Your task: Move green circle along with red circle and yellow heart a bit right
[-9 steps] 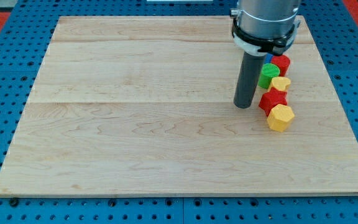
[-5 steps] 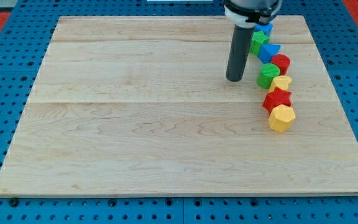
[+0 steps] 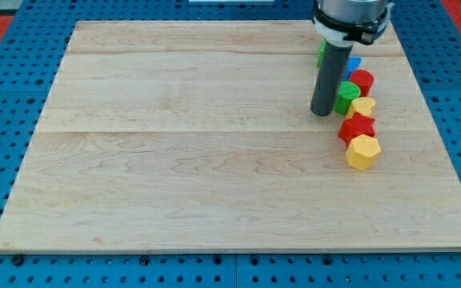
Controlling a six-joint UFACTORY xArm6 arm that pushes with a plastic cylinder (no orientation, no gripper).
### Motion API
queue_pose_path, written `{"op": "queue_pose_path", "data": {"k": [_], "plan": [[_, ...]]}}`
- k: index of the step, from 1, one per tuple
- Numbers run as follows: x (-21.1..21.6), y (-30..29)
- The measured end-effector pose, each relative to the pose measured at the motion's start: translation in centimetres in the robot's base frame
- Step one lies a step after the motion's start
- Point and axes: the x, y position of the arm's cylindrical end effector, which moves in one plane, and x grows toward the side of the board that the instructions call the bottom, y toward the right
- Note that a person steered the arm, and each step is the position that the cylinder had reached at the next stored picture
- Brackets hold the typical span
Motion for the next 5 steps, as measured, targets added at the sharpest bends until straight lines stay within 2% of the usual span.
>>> {"op": "queue_pose_path", "data": {"k": [1, 3, 5], "plan": [[0.1, 0.2], [-3.2, -1.4], [-3.2, 1.7]]}}
